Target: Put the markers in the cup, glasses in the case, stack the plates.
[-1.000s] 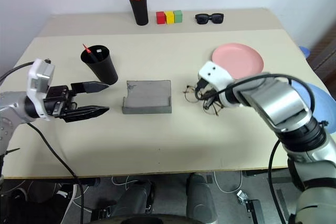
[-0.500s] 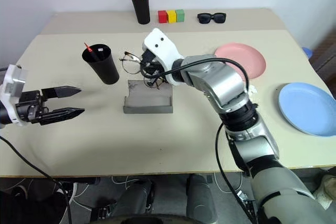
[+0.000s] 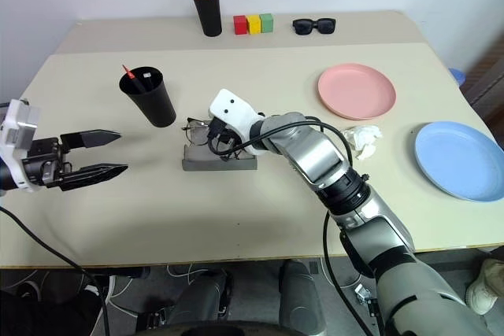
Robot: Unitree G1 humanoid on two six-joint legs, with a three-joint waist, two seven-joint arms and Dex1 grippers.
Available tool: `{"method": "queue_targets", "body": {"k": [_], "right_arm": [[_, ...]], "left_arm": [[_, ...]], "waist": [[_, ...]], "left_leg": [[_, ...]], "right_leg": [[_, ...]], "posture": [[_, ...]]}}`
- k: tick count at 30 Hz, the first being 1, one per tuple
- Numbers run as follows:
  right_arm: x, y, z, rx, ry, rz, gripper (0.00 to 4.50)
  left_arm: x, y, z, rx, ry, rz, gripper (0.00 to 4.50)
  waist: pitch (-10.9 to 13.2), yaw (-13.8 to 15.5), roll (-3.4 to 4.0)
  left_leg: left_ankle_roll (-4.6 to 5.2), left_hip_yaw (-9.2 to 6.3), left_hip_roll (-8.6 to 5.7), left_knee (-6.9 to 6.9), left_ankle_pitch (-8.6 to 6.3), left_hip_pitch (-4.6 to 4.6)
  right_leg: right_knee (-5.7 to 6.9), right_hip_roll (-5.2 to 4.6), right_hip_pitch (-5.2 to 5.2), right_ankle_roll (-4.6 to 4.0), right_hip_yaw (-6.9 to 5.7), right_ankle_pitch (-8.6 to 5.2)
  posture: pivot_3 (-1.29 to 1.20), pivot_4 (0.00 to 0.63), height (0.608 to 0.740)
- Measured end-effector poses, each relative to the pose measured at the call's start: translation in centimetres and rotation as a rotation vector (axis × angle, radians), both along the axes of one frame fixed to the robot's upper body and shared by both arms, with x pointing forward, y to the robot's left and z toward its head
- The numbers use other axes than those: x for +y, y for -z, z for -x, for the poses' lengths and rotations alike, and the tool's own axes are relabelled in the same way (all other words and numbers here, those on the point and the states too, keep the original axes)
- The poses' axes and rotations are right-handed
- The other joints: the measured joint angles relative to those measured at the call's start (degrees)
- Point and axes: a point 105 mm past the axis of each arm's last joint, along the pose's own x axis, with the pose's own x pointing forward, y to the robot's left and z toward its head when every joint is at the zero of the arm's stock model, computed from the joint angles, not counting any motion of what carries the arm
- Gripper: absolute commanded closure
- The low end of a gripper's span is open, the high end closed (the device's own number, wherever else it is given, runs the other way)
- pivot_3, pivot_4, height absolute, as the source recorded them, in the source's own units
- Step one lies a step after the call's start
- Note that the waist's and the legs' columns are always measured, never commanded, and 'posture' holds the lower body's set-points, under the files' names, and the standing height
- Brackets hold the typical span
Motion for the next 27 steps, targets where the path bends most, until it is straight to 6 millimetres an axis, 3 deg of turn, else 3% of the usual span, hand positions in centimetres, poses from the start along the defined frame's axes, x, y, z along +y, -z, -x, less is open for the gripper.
{"method": "queue_targets", "body": {"k": [5,6,9,15,20,27], "right_arm": [[0.0,0.7,0.4,-0.009,-0.035,0.023,4.45],[0.0,0.7,0.4,-0.012,-0.040,0.024,4.18],[0.0,0.6,0.6,-0.024,-0.058,0.026,3.08],[0.1,0.6,0.7,-0.029,-0.064,0.021,0.01],[-0.2,-1.2,0.0,-0.044,-0.014,-0.080,0.01],[-2.6,-5.2,-0.5,-0.042,0.058,-0.367,0.01]], "left_arm": [[-0.2,-0.3,-0.4,-0.042,0.001,0.007,0.11],[-0.2,-0.3,-0.5,-0.047,0.000,0.004,0.11],[-0.1,-0.5,-0.7,-0.059,-0.005,-0.001,0.11],[0.1,-1.4,-1.7,-0.124,-0.031,0.016,0.11],[-0.2,-2.2,-3.1,-0.179,-0.056,0.050,0.11],[-2.1,-3.2,-5.8,-0.261,-0.105,0.140,0.11]], "waist": [[0.00,0.03,0.00],[0.00,0.04,0.00],[0.00,0.05,-0.01],[0.00,0.09,-0.01],[-0.01,0.21,-0.02],[-0.02,0.37,-0.04]], "left_leg": [[-0.01,0.01,0.00,0.00,0.00,0.00],[-0.01,0.00,0.00,0.00,0.00,0.00],[-0.01,0.00,0.00,0.00,0.00,0.00],[-0.04,0.00,0.00,0.00,0.02,0.00],[-0.08,-0.01,-0.01,0.01,0.05,0.00],[-0.11,-0.03,-0.03,0.02,0.06,0.00]], "right_leg": [[0.00,0.00,0.00,0.00,0.00,0.00],[0.00,0.00,0.00,0.00,0.00,0.00],[0.00,0.00,0.00,0.00,0.00,0.00],[0.01,0.00,0.00,-0.01,0.00,0.01],[0.00,0.00,0.01,-0.02,0.00,0.03],[0.00,-0.01,0.04,-0.02,0.00,0.04]], "posture": [[0.00,0.150,0.740],[0.00,0.150,0.740],[0.00,0.150,0.740],[0.00,0.150,0.740],[0.00,0.150,0.740],[0.00,0.150,0.740]]}}
